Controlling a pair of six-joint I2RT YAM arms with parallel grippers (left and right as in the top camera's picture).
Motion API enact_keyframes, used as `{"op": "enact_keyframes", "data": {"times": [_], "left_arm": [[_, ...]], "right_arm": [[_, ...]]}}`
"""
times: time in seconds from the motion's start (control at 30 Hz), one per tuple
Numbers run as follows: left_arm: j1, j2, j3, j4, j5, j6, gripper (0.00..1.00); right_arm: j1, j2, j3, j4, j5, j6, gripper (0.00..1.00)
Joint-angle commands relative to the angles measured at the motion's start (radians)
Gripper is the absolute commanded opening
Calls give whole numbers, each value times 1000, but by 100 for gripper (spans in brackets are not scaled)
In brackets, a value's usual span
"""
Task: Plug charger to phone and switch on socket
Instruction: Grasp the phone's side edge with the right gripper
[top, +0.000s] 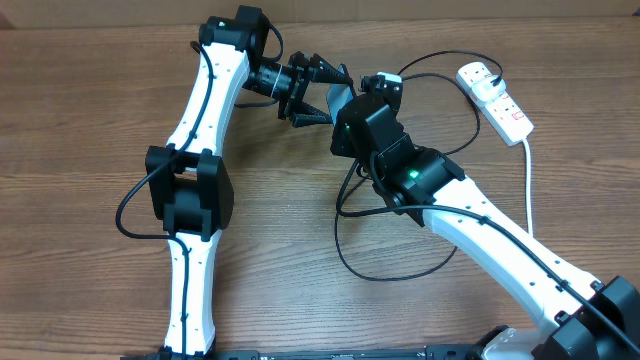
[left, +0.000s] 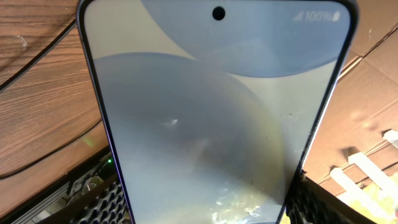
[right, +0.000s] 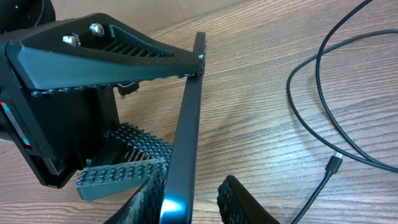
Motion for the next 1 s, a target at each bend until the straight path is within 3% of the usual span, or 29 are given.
{"op": "enact_keyframes", "data": {"times": [0.0, 0.23, 0.63, 0.97], "left_arm": [[-3, -1, 28, 0, 34, 16, 70], [-3, -1, 28, 0, 34, 11, 70], [-22, -1, 28, 0, 35, 11, 70], [-22, -1, 28, 0, 35, 12, 71]], "right_arm": [[-5, 0, 24, 11, -4, 3, 29], [-5, 1, 24, 26, -4, 5, 24], [-5, 4, 24, 24, 12, 4, 22], [-5, 4, 24, 18, 21, 9, 10]]}}
